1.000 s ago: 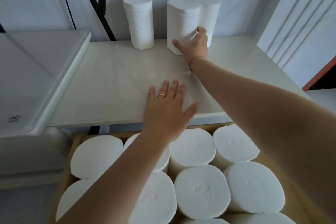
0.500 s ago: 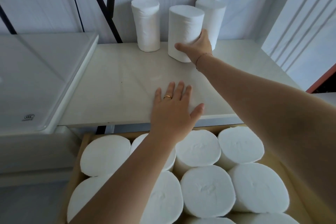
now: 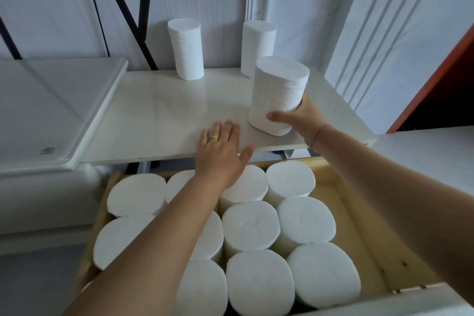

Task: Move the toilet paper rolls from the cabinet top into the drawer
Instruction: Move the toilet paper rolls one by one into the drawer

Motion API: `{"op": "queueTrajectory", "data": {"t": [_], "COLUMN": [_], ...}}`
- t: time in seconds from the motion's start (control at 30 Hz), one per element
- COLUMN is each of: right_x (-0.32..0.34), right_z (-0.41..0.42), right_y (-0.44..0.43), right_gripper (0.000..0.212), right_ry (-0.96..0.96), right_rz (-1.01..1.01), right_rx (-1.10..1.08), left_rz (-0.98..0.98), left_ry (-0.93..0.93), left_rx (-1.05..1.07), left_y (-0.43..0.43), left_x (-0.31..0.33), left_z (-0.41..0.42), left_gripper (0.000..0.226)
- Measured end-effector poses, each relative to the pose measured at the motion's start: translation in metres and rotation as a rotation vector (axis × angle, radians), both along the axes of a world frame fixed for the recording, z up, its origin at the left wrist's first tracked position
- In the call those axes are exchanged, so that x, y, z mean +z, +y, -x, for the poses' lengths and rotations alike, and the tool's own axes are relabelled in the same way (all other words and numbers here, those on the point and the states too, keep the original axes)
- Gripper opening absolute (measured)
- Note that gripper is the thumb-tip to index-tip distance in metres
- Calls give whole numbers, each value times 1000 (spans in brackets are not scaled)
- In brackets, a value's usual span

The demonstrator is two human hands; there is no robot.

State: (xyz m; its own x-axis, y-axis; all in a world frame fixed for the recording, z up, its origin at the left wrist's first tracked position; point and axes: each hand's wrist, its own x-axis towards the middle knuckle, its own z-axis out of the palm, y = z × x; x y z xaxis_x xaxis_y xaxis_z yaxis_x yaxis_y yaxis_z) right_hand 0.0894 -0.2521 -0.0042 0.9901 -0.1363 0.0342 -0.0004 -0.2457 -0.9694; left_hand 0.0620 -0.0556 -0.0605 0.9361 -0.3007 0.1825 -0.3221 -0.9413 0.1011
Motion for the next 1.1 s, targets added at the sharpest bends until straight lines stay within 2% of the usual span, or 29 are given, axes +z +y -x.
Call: {"op": "queueTrajectory", "data": {"t": [0.17, 0.43, 0.63, 0.77, 0.93, 1.1], "right_x": [3, 7, -5, -19, -36, -40], "right_z": [46, 102, 121, 123, 118, 115], "right_y": [-24, -83, -123, -130, -122, -122], "right_gripper": [67, 74, 79, 76, 78, 75], "right_ry": [0, 9, 136, 201, 227, 201], "right_rz": [-22, 59, 83, 160, 162, 142], "right_rx": [21, 177, 300, 348, 354, 310], "left_rz": [34, 45, 15, 102, 340, 352], "left_ry": [17, 141, 200, 232, 283, 262], "left_rx": [-99, -309, -314, -336, -416, -399], "left_y": [-20, -60, -72, -76, -94, -105], "left_x": [-5, -11, -18, -14, -6, -6], "left_z": [37, 66, 72, 70, 73, 71], "left_gripper": [72, 68, 68, 72, 81, 81]}}
